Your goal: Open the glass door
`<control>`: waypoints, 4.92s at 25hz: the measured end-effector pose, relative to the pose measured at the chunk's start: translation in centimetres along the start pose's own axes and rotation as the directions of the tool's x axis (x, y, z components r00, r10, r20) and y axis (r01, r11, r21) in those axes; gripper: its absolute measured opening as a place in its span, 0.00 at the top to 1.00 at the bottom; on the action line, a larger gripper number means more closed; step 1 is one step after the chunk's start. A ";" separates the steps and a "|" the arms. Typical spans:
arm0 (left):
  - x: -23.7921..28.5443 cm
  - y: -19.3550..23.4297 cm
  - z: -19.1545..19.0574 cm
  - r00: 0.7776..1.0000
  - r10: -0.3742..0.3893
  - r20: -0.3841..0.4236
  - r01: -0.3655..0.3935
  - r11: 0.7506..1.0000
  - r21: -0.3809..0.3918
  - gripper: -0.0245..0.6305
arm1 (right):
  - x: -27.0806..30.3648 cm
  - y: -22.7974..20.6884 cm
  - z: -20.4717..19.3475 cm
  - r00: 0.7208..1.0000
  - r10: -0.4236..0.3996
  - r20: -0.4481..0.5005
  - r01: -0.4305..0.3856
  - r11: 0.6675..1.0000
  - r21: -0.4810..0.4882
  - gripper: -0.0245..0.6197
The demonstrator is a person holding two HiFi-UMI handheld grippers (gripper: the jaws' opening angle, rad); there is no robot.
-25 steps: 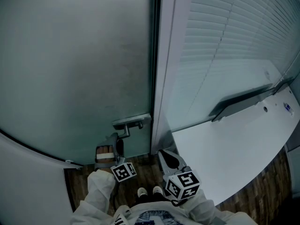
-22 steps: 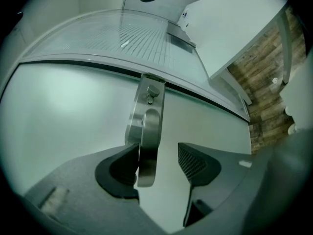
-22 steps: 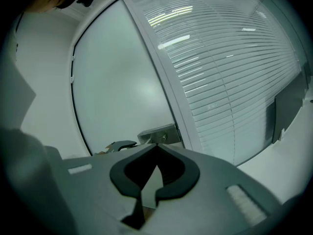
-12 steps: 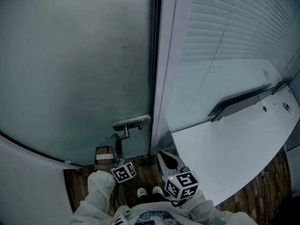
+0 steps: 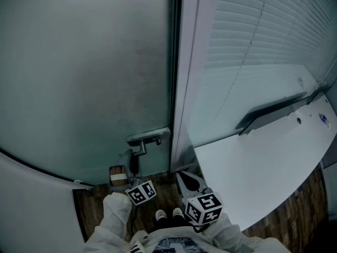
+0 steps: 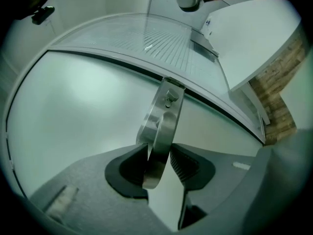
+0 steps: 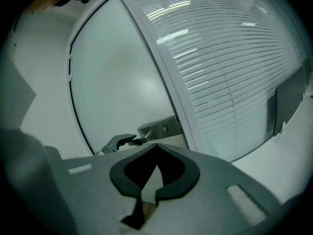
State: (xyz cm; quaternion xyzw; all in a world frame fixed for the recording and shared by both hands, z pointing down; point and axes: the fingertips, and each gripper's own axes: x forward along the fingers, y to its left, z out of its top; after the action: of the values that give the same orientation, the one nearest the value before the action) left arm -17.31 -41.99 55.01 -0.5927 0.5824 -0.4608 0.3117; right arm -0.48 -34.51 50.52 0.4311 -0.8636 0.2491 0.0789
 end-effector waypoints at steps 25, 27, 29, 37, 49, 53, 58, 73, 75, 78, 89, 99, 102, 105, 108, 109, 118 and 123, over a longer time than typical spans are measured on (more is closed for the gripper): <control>0.3 -2.0 -1.1 0.997 -0.014 -0.070 -0.018 0.899 -0.438 0.75 | -4.1 -3.3 -0.8 0.999 0.016 -0.042 -0.017 1.000 -0.023 0.95; 0.1 -2.2 -1.3 0.997 -0.015 -0.072 -0.018 0.901 -0.434 0.75 | -3.9 -3.1 -1.2 0.999 0.030 -0.043 -0.031 0.999 -0.021 0.95; -0.2 -2.2 -1.3 0.997 -0.023 -0.073 -0.010 0.905 -0.426 0.75 | -4.0 -2.8 -1.5 0.998 0.045 -0.042 -0.046 0.999 -0.016 0.95; -2.7 -2.4 -1.1 0.995 -0.082 -0.058 0.054 0.924 -0.379 0.75 | -4.9 -2.2 -2.7 0.997 0.068 -0.047 -0.067 0.997 0.024 0.95; -6.5 -2.6 -0.9 0.996 -0.072 -0.054 0.061 0.980 -0.190 0.76 | -5.6 -0.9 -3.8 0.995 0.087 -0.042 -0.086 0.996 0.030 0.95; -7.5 -2.4 -0.5 0.996 -0.075 -0.050 0.070 0.993 -0.097 0.75 | -5.8 -0.1 -3.9 0.995 0.089 -0.037 -0.087 0.995 0.039 0.95; -8.3 -1.8 0.0 0.995 -0.081 -0.064 0.083 0.996 0.019 0.74 | -6.8 1.1 -3.8 0.996 0.082 -0.031 -0.081 0.996 0.038 0.95; -11.1 -1.4 0.1 0.992 -0.116 -0.057 0.125 0.973 0.193 0.77 | -13.3 5.5 -7.3 1.000 0.028 -0.002 -0.027 0.996 0.084 0.95; -13.1 -1.7 0.1 0.992 -0.120 -0.049 0.128 0.967 0.218 0.77 | -15.3 6.3 -8.4 1.000 0.019 0.009 -0.020 0.997 0.077 0.95; -16.7 -2.4 0.0 0.993 -0.111 -0.033 0.115 0.975 0.189 0.80 | -17.6 7.3 -10.6 1.000 0.003 0.021 -0.004 0.998 0.069 0.95; -29.7 -0.5 0.2 0.996 -0.057 0.068 0.067 0.985 -0.159 0.96 | -23.2 13.0 -13.3 1.000 -0.003 0.029 0.003 1.000 0.016 0.95; -42.4 0.1 -0.6 0.988 -0.107 0.110 0.151 0.809 -0.567 0.96 | -28.8 18.9 -15.8 0.999 0.023 0.042 -0.020 0.998 -0.056 0.95; -45.8 -0.1 -0.3 0.982 -0.137 0.132 0.190 0.704 -0.684 0.96 | -30.7 20.2 -15.8 0.996 0.045 0.083 -0.041 0.998 -0.043 0.95; -49.0 -0.3 0.3 0.977 -0.151 0.151 0.212 0.589 -0.780 0.96 | -32.4 20.6 -15.8 0.992 0.054 0.114 -0.048 0.997 -0.052 0.95; -51.1 -1.3 1.5 0.974 -0.164 0.156 0.222 0.550 -0.805 0.96 | -34.0 20.1 -16.3 0.993 0.040 0.108 -0.030 0.996 -0.085 0.96; -51.5 -1.8 1.9 0.973 -0.170 0.155 0.224 0.554 -0.802 0.96 | -34.4 19.8 -16.4 0.994 0.035 0.106 -0.026 0.996 -0.090 0.96; -53.7 -3.8 5.3 0.984 -0.143 0.109 0.173 0.583 -0.794 0.96 | -37.1 16.6 -15.8 0.992 0.054 0.113 -0.044 0.994 -0.096 0.96; -55.6 -4.9 5.9 0.986 -0.144 0.081 0.151 0.586 -0.796 0.96 | -39.2 15.9 -16.6 0.992 0.060 0.110 -0.050 0.995 -0.091 0.96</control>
State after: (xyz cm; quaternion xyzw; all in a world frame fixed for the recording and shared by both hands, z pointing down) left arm -4.21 12.03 46.98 -0.7173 0.6744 -0.1735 -0.0235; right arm 9.87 9.43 45.34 0.4166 -0.8884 0.1879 0.0421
